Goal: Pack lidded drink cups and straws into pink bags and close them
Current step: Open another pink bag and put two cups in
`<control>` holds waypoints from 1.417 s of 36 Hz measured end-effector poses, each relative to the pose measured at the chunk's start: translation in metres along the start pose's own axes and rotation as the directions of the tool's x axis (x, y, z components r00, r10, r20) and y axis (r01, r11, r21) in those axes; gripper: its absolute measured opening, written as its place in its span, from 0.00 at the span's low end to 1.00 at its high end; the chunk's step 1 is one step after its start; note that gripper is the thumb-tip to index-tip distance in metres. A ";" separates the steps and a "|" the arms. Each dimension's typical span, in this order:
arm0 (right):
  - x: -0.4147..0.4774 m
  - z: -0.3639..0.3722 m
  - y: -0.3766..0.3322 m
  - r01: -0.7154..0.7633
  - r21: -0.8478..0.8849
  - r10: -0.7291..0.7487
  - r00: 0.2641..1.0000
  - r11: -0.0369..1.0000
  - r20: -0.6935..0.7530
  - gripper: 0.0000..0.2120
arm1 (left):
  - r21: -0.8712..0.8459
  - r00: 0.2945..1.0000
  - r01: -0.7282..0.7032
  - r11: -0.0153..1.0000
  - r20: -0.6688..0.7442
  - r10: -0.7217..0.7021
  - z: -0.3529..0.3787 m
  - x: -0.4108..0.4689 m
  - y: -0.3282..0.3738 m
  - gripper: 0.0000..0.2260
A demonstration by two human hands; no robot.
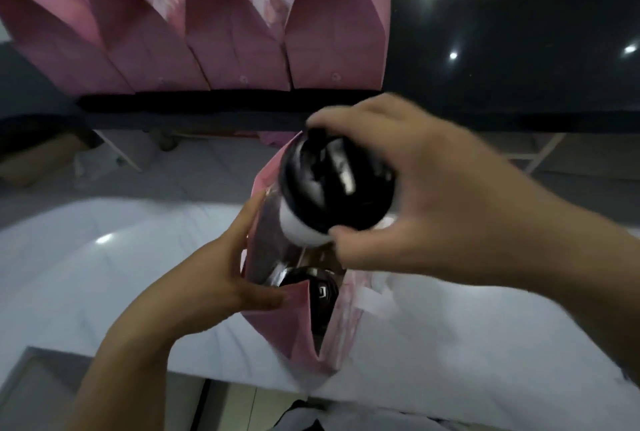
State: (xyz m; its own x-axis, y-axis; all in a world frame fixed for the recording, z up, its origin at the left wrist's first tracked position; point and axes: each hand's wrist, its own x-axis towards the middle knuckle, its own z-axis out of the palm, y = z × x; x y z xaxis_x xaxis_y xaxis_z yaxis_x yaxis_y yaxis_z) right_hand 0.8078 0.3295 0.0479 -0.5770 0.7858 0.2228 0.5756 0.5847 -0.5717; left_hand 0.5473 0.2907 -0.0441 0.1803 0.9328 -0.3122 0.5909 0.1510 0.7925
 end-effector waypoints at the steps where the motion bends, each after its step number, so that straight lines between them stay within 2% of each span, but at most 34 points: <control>1: 0.007 0.007 -0.004 0.003 -0.025 -0.001 0.998 1.000 0.061 0.40 | -0.008 1.000 -0.003 1.000 0.000 0.003 0.000 0.000 -0.002 0.55; 4: 0.031 0.035 -0.006 0.005 -0.140 0.022 0.981 0.990 0.195 0.39 | 0.006 1.000 -0.013 1.000 -0.012 0.013 -0.005 -0.004 -0.009 0.53; 9: 0.059 0.075 0.012 -0.059 -0.302 0.157 0.937 0.951 0.313 0.33 | -0.017 0.999 -0.046 0.999 -0.021 0.045 -0.016 -0.007 -0.024 0.51; 15: 0.074 0.108 0.034 0.013 -0.459 0.206 0.882 0.888 0.424 0.39 | -0.077 0.993 -0.116 0.990 0.008 0.117 -0.021 -0.005 -0.034 0.48; 20: 0.083 0.123 0.050 0.008 -0.447 0.244 0.828 0.895 0.504 0.43 | -0.133 0.991 -0.116 0.984 0.046 0.123 -0.025 -0.004 -0.037 0.47; 23: 0.085 0.127 0.058 -0.024 -0.436 0.269 0.816 0.900 0.512 0.42 | -0.132 0.990 -0.108 0.985 0.073 0.119 -0.028 -0.005 -0.036 0.46; 27: 0.083 0.129 0.064 -0.052 -0.423 0.290 0.801 0.905 0.524 0.35 | -0.071 0.989 -0.106 0.992 0.100 0.113 -0.033 -0.005 -0.039 0.47; 35: 0.077 0.140 0.065 -0.070 -0.442 0.310 0.808 0.894 0.501 0.31 | -0.021 0.977 -0.118 0.993 0.175 0.120 -0.042 -0.001 -0.043 0.47; 42: 0.076 0.148 0.060 0.000 -0.538 0.323 0.801 0.843 0.505 0.22 | -0.010 0.972 -0.132 0.991 0.195 0.132 -0.049 0.004 -0.048 0.45; 45: 0.072 0.157 0.059 -0.022 -0.557 0.351 0.797 0.830 0.491 0.19 | -0.024 0.965 -0.146 0.989 0.218 0.148 -0.050 0.007 -0.049 0.45; 51: 0.072 0.155 0.061 -0.081 -0.538 0.391 0.777 0.839 0.493 0.22 | -0.046 0.946 -0.158 0.986 0.278 0.165 -0.048 0.012 -0.043 0.45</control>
State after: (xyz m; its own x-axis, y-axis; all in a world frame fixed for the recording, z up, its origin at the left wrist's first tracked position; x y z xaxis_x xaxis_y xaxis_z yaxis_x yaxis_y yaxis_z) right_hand 0.7120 0.3908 -0.0933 -0.5088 0.7400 -0.4400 0.8416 0.5352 -0.0732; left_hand 0.4856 0.3108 -0.0568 0.4867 0.8164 -0.3107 0.5178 0.0168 0.8553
